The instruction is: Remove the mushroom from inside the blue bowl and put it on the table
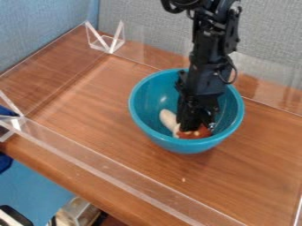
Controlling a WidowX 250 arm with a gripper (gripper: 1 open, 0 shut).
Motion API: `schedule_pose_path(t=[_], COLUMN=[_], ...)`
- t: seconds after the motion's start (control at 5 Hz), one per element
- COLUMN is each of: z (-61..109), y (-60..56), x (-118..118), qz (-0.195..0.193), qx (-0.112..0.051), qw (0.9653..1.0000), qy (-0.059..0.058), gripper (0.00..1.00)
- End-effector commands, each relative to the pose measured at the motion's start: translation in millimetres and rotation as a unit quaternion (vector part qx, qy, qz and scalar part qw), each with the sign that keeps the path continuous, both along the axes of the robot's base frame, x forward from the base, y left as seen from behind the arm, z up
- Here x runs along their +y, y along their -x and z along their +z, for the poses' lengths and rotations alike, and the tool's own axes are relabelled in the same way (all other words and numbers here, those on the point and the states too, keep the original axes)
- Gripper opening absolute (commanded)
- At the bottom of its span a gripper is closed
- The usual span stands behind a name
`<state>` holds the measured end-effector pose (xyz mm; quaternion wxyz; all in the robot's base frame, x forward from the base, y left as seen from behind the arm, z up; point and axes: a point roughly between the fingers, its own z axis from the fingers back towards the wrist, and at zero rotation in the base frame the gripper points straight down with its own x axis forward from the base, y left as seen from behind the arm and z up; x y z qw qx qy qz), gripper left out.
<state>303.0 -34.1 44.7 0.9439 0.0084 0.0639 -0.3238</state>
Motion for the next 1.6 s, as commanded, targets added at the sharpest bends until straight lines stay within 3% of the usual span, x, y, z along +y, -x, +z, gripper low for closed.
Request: schedule_pose_path(t=[0.0,0.4,0.8,1.0,1.2,1.4], z=[17.2,32.4,47.6,65.5,104.9,134.7], y=[3.5,6.9,-5.5,-12.2,-12.4,-10.2], x=[0,-22,-10,-1,10,39], qz=[0.010,0.070,0.111,0.133,0.154,0.196], qx=[-0.023,-0.046,-0.079,-0.104,-0.132,-0.148], qw=[0.9997,0.9964,0.9907,0.9855,0.9791,0.9690], qy=[-0.002,-0.006,-0.010,-0.016,-0.021,-0.028], gripper=[0.00,0.00,0.00,0.00,0.00,0.00])
